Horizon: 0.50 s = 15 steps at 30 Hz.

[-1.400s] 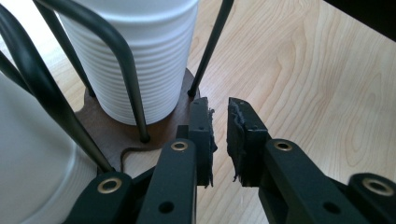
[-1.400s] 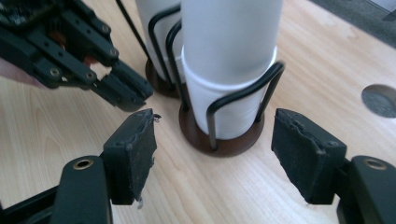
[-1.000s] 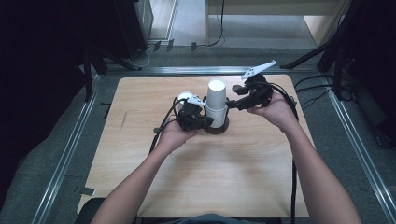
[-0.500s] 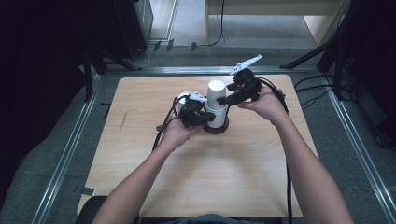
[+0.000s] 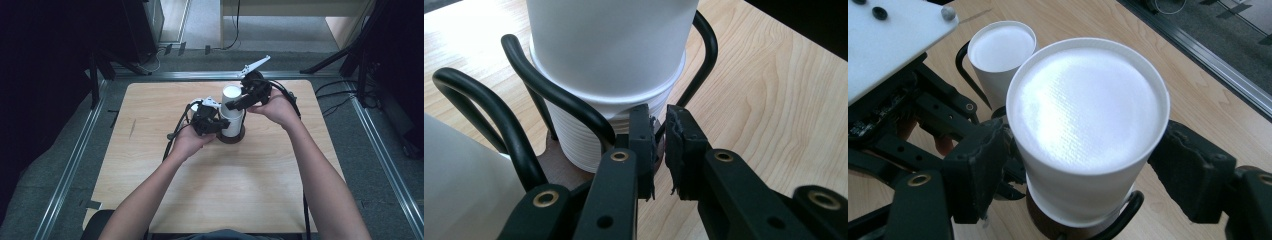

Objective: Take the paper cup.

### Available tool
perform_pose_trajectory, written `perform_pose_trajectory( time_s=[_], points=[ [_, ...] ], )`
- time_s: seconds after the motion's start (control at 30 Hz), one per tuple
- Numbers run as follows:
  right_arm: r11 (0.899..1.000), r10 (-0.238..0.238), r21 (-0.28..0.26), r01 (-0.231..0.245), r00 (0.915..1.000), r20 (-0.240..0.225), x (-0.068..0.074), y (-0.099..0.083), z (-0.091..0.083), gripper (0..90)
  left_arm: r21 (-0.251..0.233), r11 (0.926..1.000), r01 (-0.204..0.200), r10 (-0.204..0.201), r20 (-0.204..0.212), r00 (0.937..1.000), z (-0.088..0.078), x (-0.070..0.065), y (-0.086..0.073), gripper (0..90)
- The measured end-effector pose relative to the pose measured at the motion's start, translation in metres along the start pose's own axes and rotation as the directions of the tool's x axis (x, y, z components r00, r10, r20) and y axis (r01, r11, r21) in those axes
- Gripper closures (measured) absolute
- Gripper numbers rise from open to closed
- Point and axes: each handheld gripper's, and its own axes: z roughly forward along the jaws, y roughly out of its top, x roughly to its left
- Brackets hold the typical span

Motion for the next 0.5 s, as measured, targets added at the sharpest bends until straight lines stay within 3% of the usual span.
perform_pose_trajectory(
  time_s=[0.2, 0.5],
  points=[
    [1.000, -0.002, 0.021, 0.002, 0.9998, 0.021, 0.0002, 0.0054, 0.0032, 30.0, -0.002, 1.0000, -0.003, 0.003, 0.001, 1.0000, 0.0002, -0.0003, -0.0001, 81.2],
    [0.999, -0.005, 0.037, 0.004, 0.9996, 0.029, 0.0017, 0.0093, -0.0018, 31.3, -0.005, 1.0000, -0.004, 0.004, 0.002, 1.0000, 0.0004, -0.0004, -0.0005, 80.3]
  ],
)
